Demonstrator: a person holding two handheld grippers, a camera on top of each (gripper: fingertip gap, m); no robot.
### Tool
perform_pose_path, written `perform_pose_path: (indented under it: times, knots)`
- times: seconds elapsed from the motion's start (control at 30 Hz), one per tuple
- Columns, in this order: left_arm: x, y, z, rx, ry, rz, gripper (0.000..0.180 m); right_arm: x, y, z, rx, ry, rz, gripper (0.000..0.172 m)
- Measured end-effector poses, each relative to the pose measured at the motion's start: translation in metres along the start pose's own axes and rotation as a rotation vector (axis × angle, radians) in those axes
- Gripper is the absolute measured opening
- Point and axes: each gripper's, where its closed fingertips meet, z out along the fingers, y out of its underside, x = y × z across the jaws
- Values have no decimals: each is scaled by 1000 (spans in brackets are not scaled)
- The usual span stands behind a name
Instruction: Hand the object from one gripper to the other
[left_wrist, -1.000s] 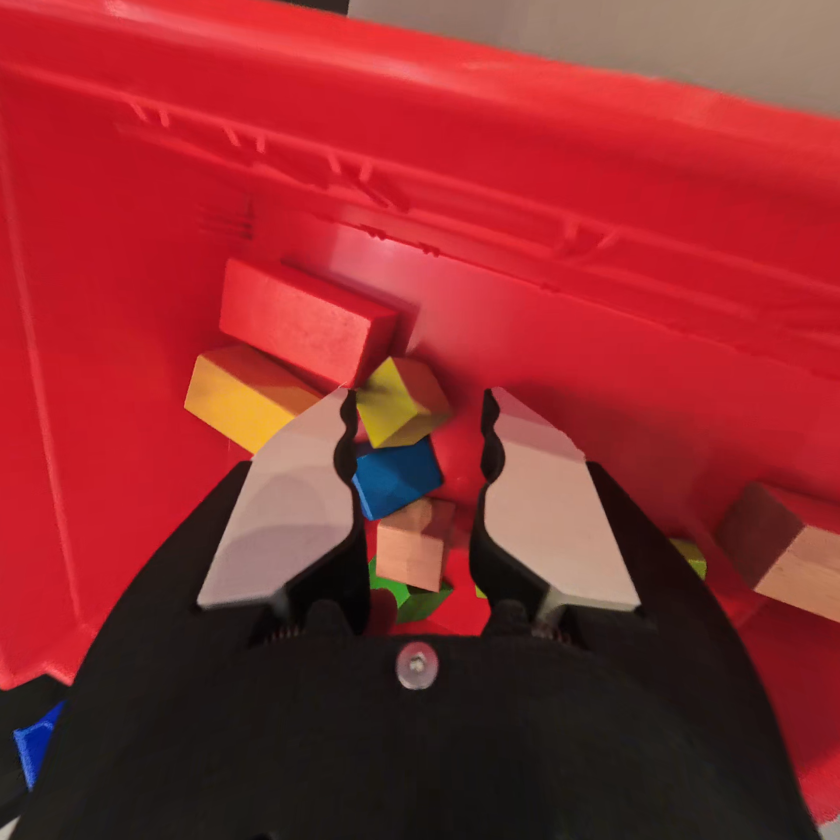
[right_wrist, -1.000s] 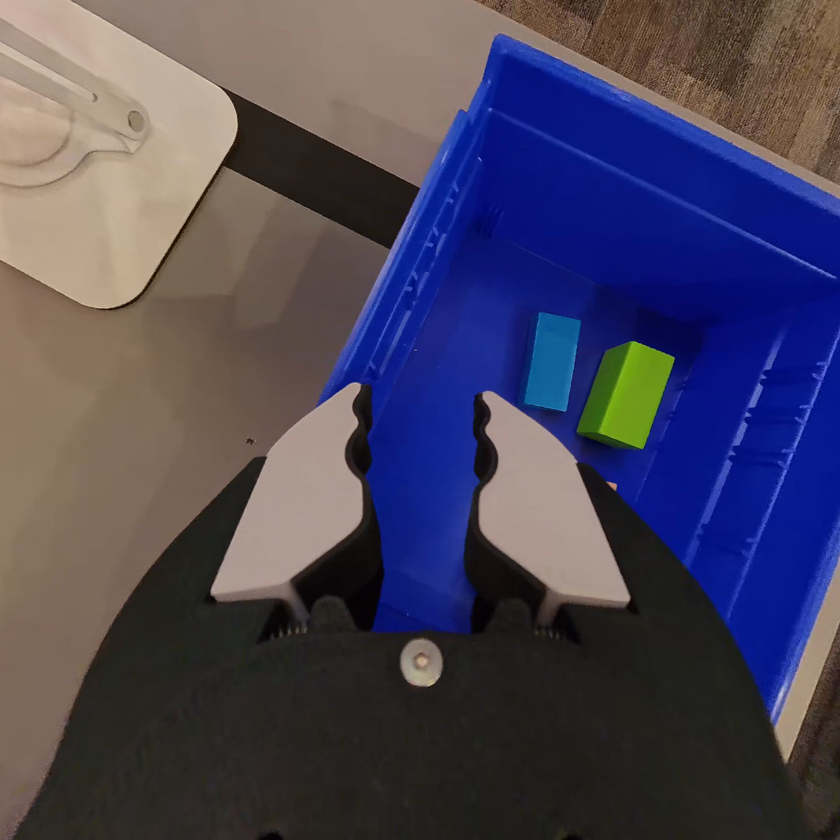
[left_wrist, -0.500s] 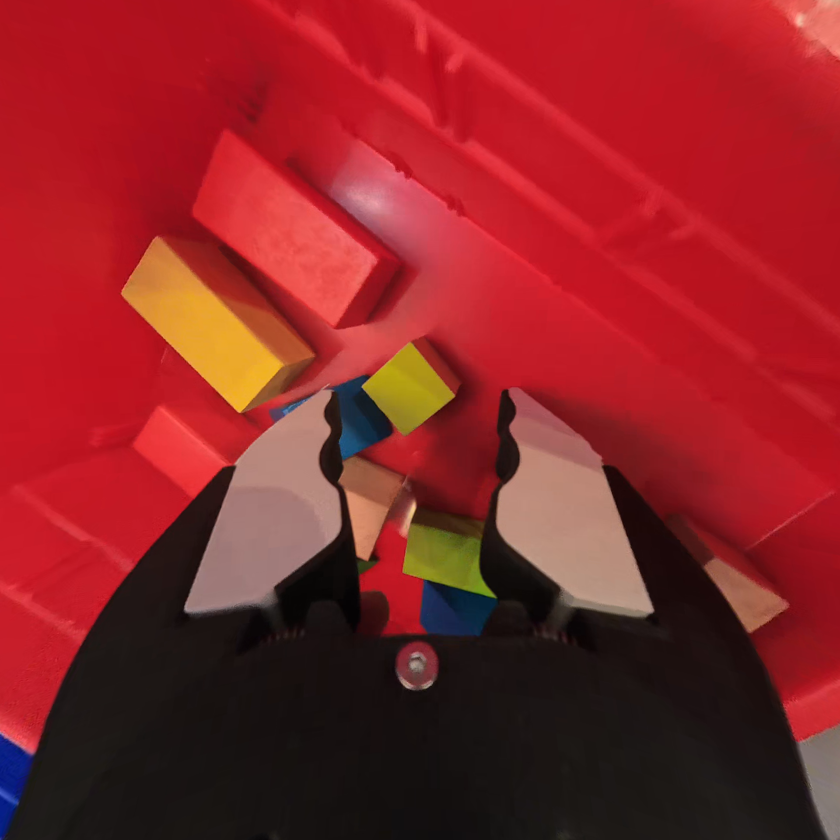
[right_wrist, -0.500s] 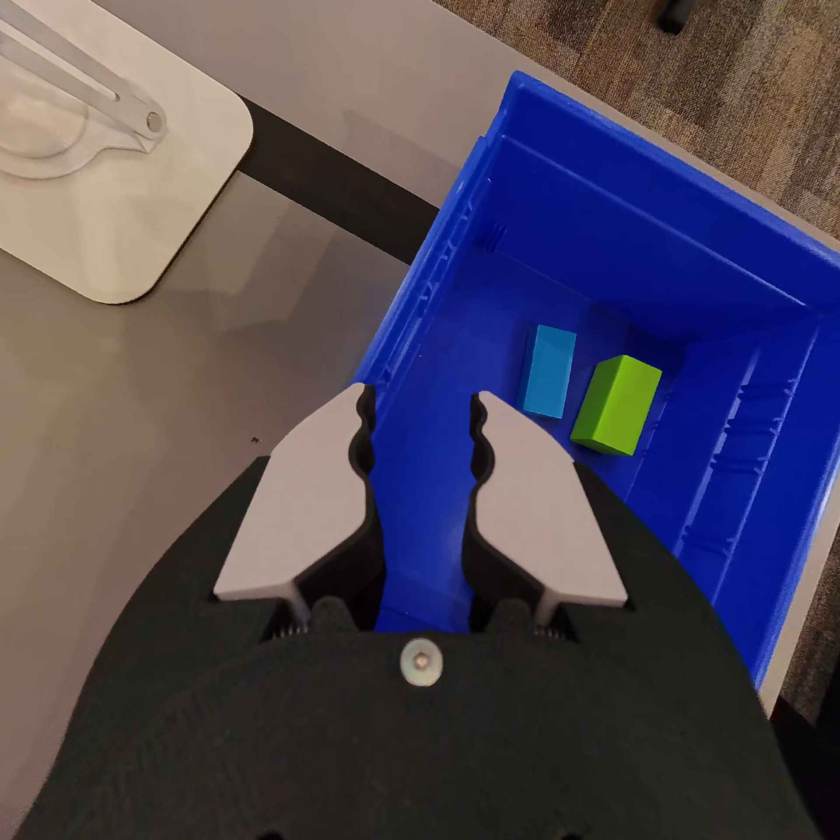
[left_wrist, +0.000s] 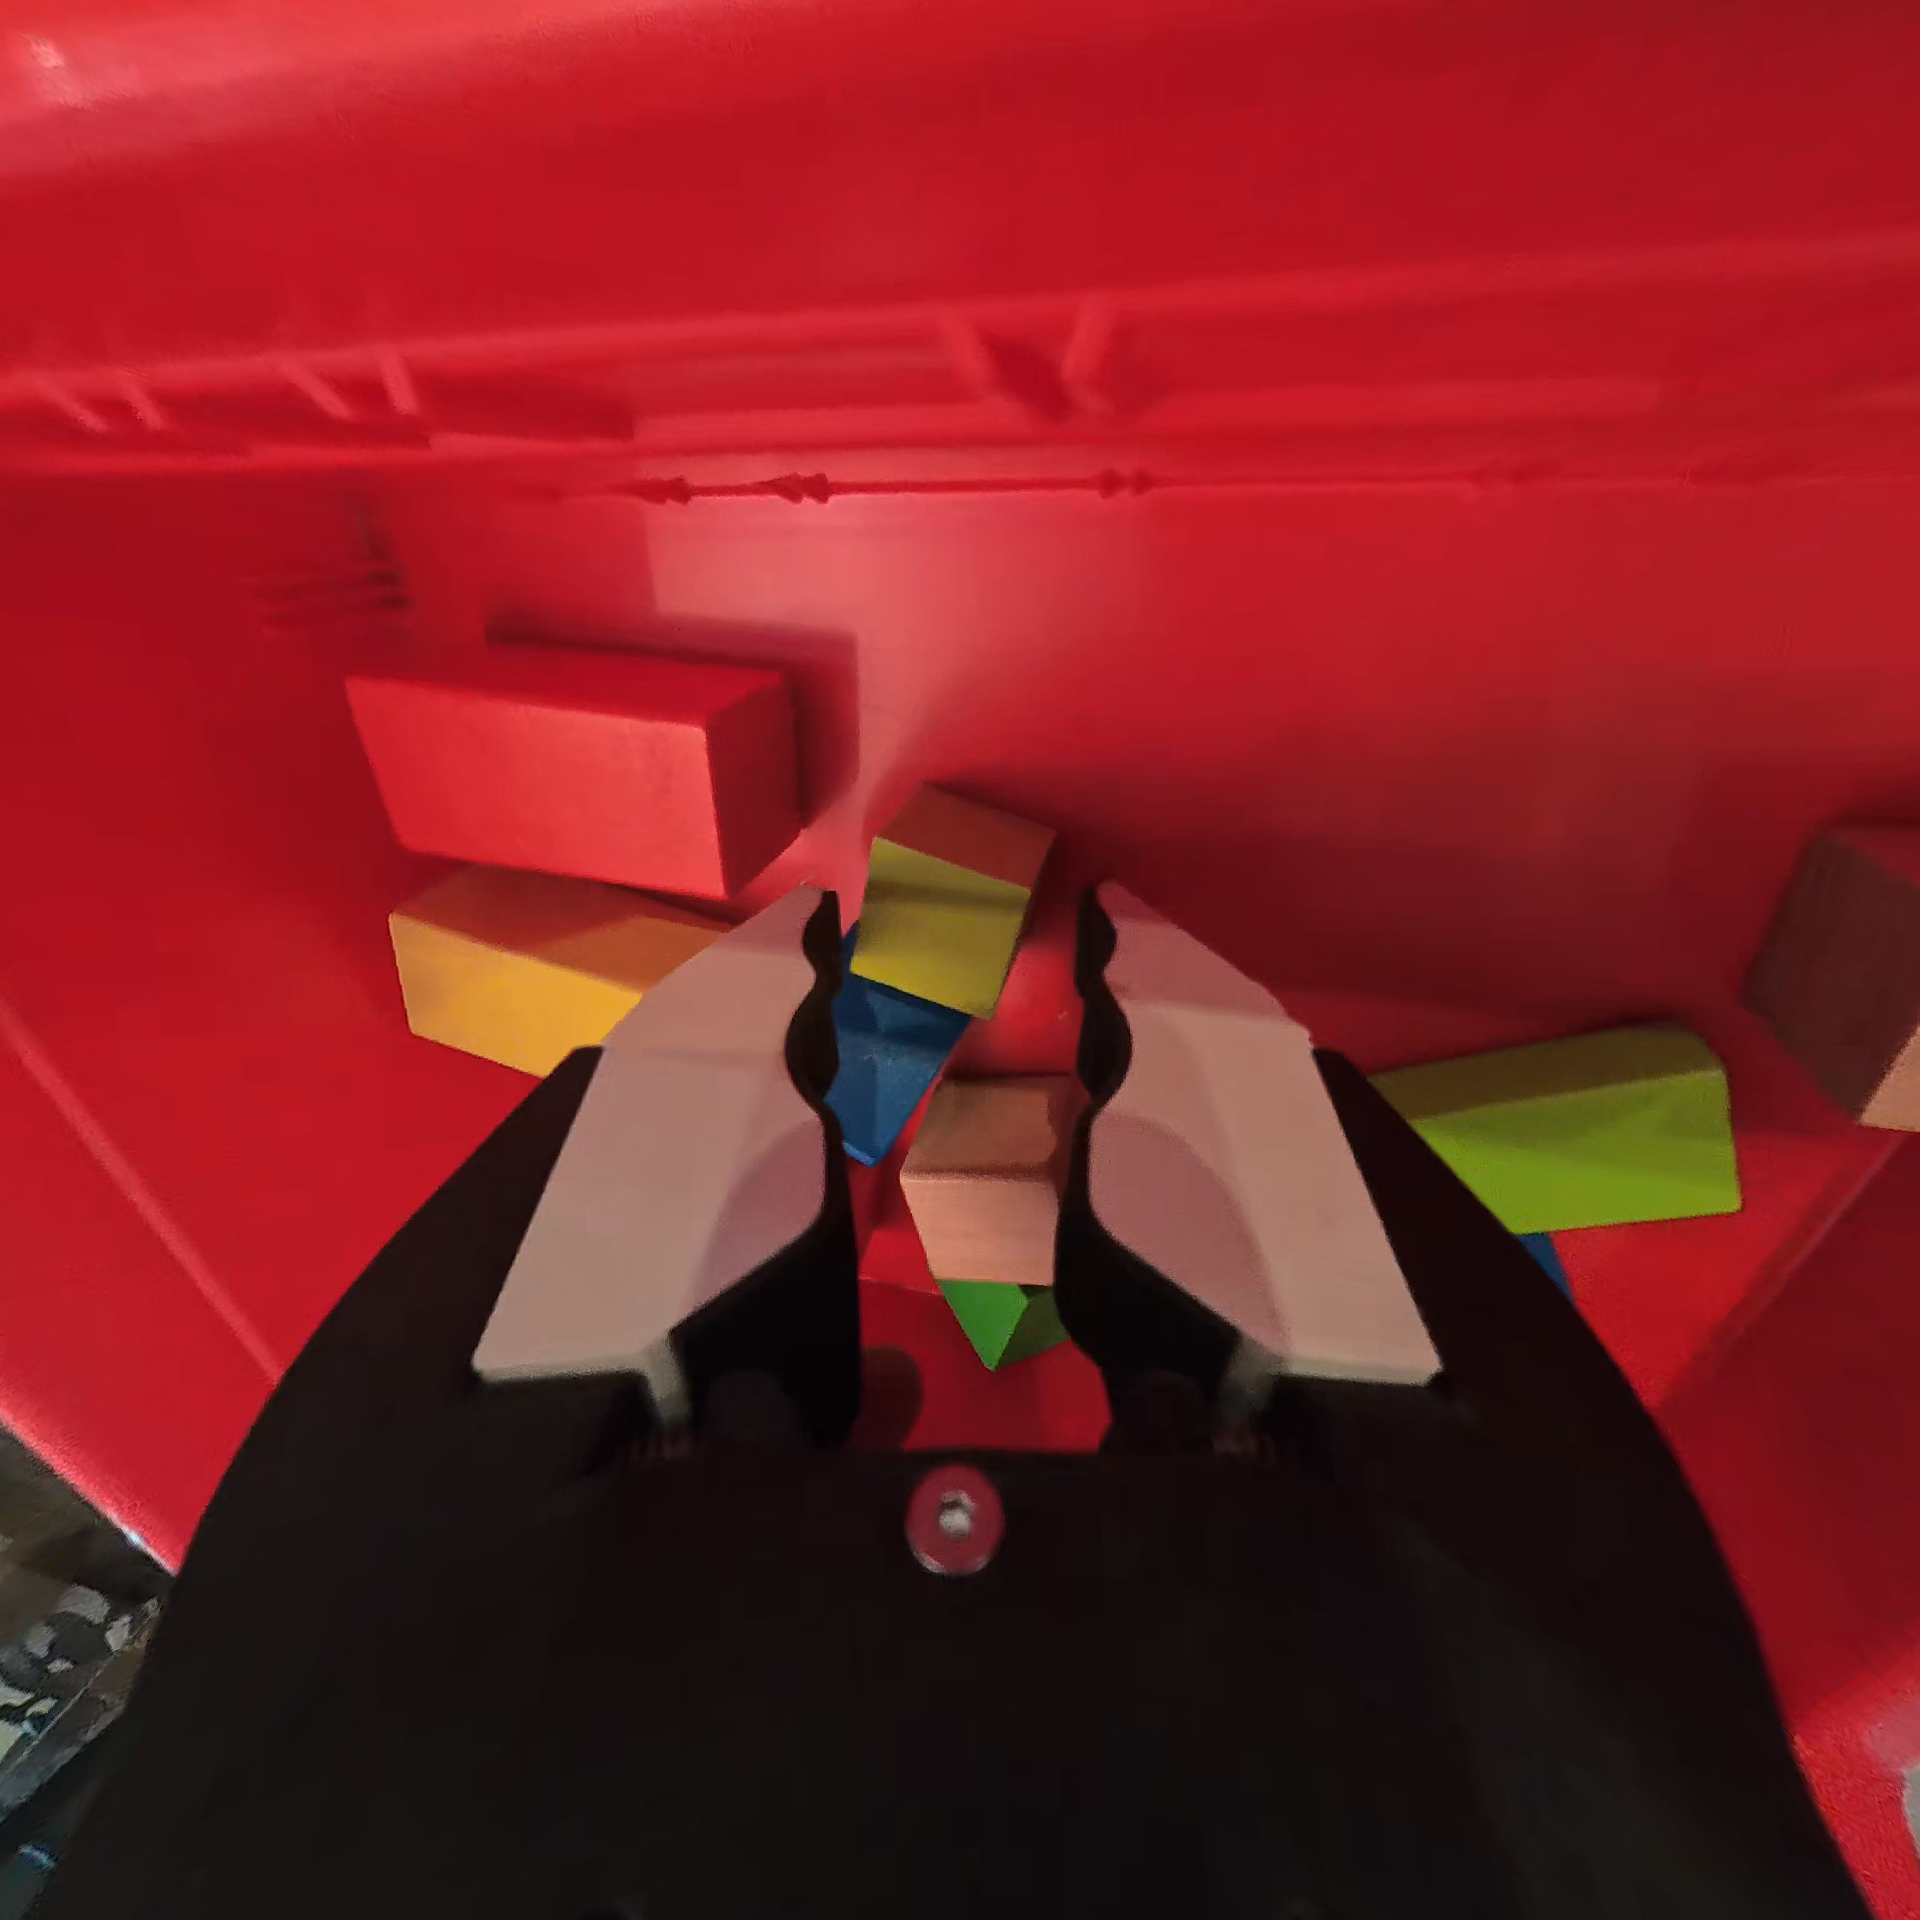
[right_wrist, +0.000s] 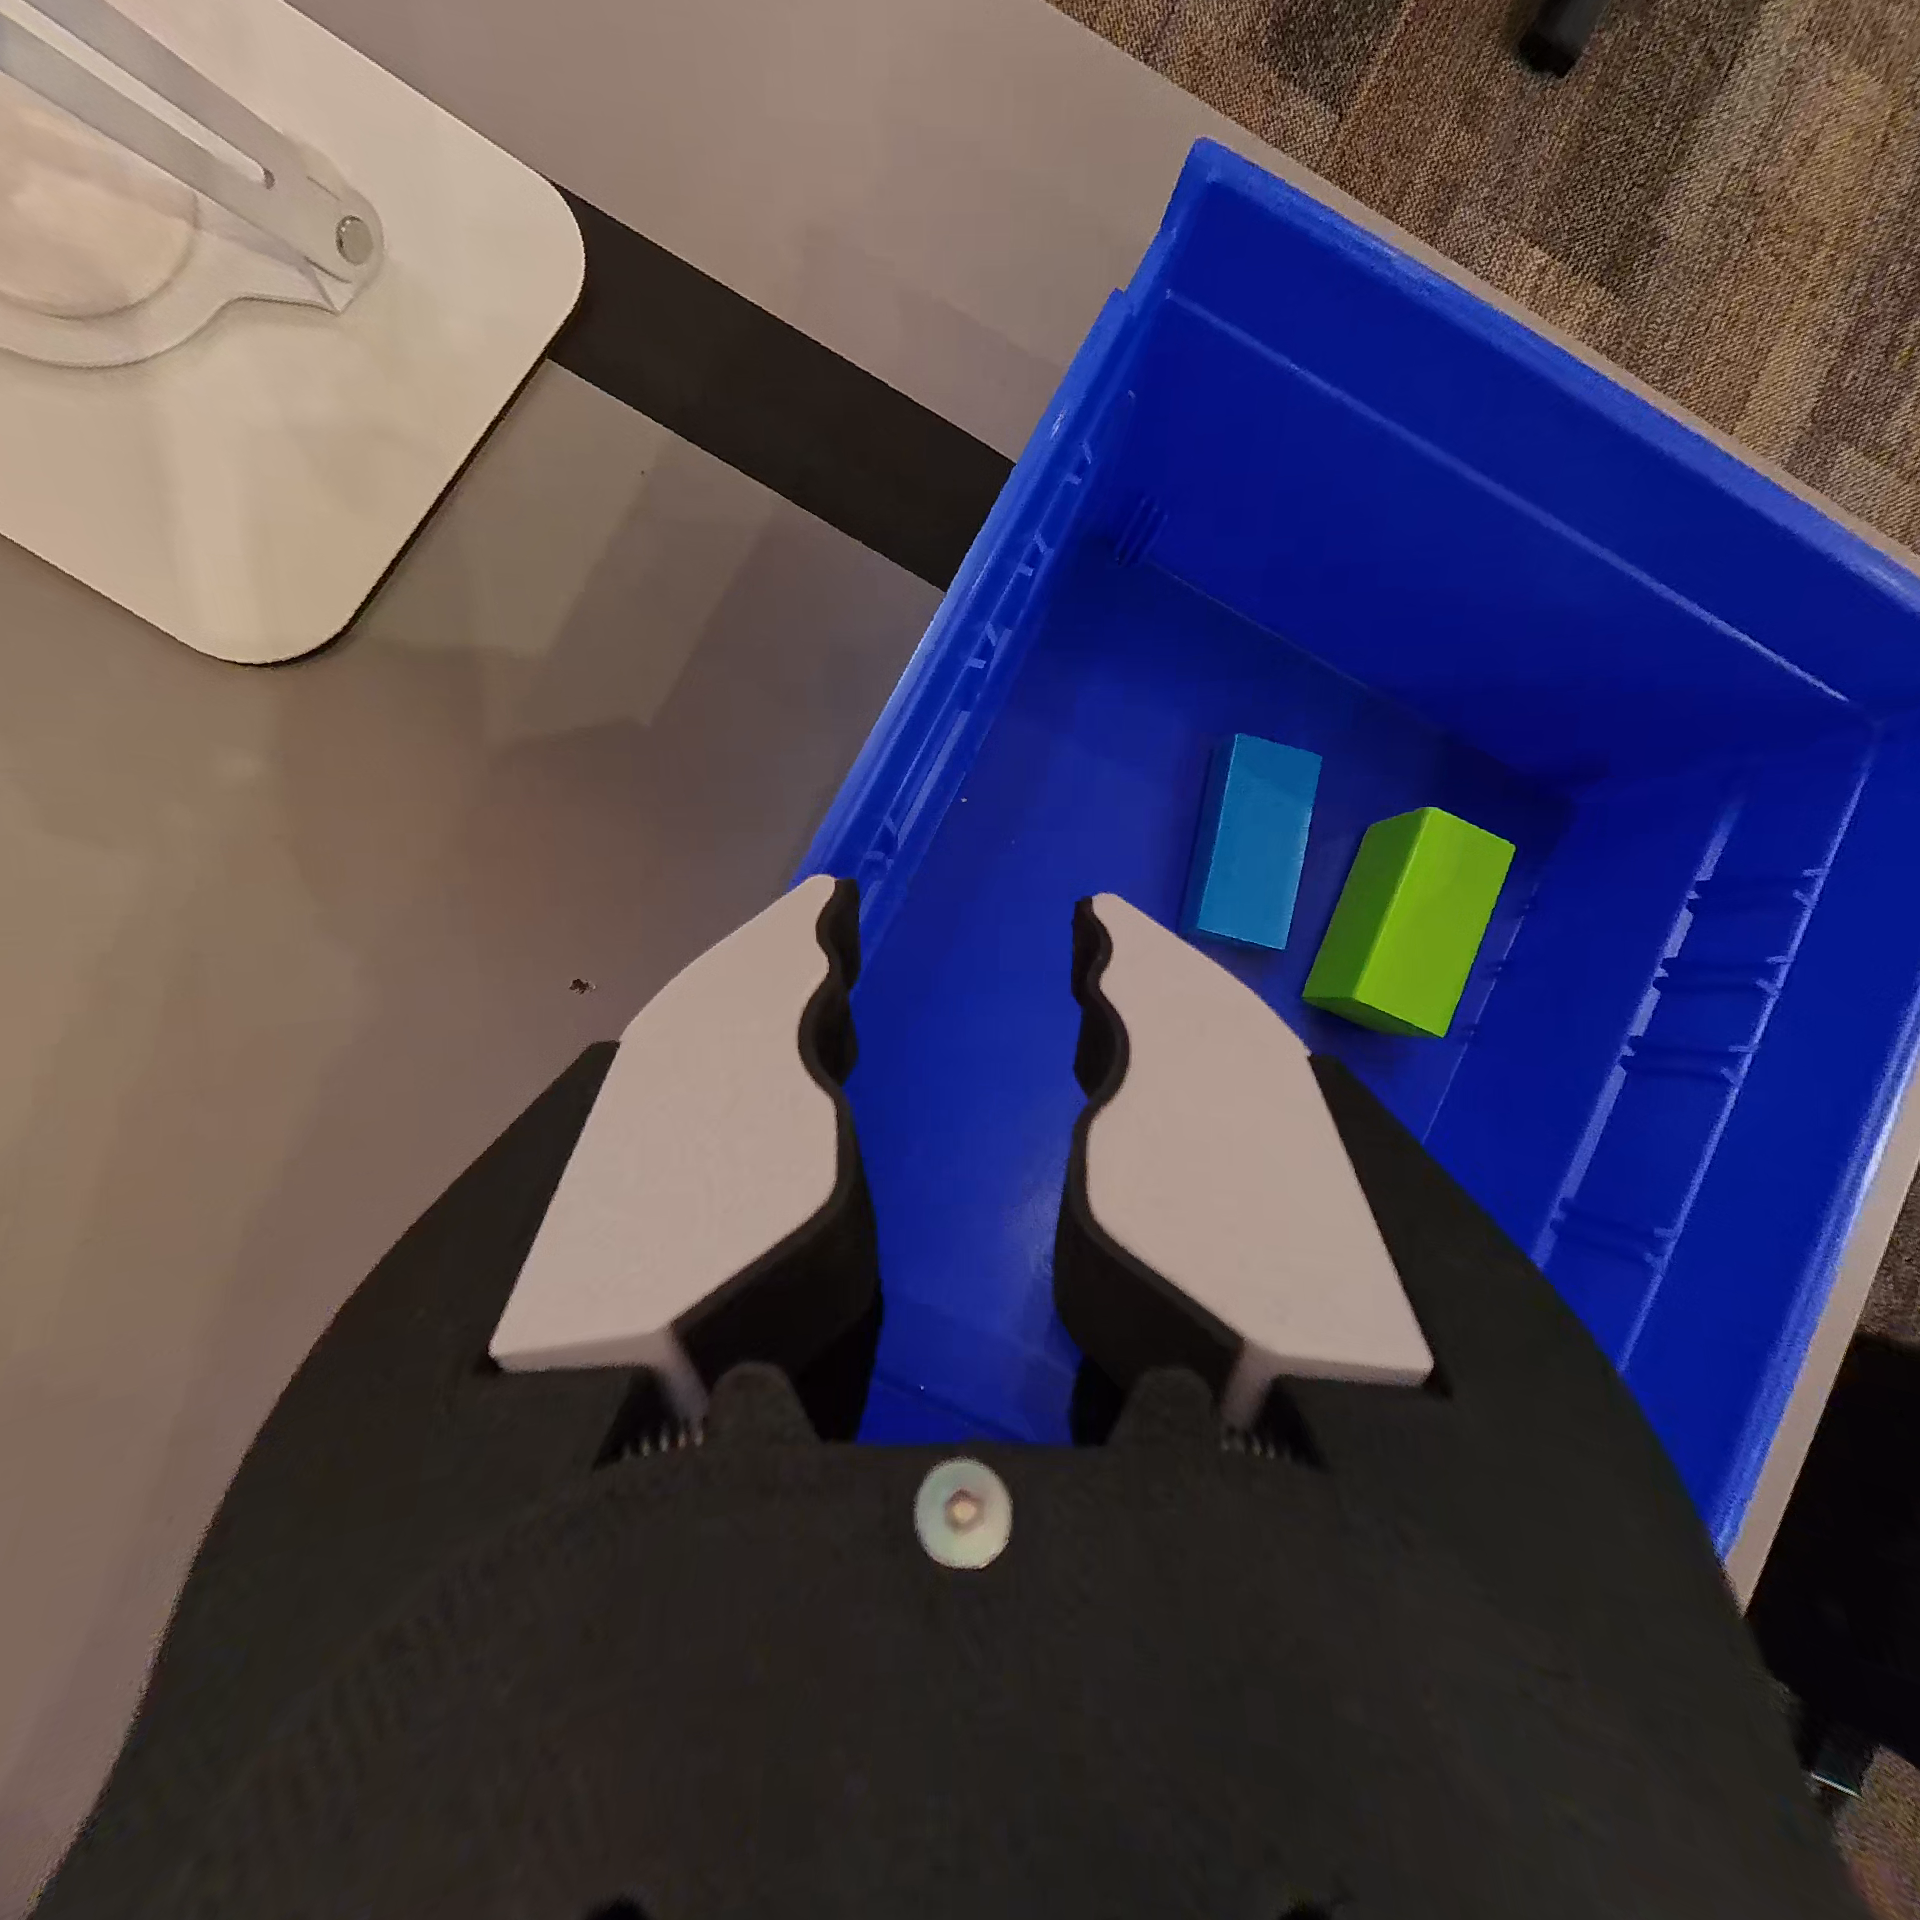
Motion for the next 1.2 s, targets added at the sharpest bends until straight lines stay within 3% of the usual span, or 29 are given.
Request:
perform_pose_path:
  times: [0.07, 0.2, 0.3, 0.4, 0.57, 0.77, 0.93, 1.2]
  knots:
    - [-2, 2, 1, -21, 13, 10, 32, 0, 0, -1, 1, 3, 0, 39]
    - [-8, 6, -2, -13, -23, -47, 30, -1, -3, -11, 27, 26, -9, 41]
    - [-13, 5, -23, 103, -90, -190, 30, -10, -12, -34, 67, 66, -74, 43]
    - [-8, -2, -66, 270, -166, -336, 30, -36, -31, -69, 134, 112, -231, 43]
    - [28, -34, -162, 558, -315, -468, 30, -143, -87, -121, 347, -16, -448, 45]
    - [96, -84, -252, 897, -326, -470, 29, -324, -132, -156, 583, -433, -619, 48]
    - [133, -109, -289, 1011, -345, -417, 29, -431, -146, -175, 694, -693, -661, 50]
    - [165, -116, -313, 1166, -305, -407, 30, -501, -164, -197, 805, -784, -681, 56]
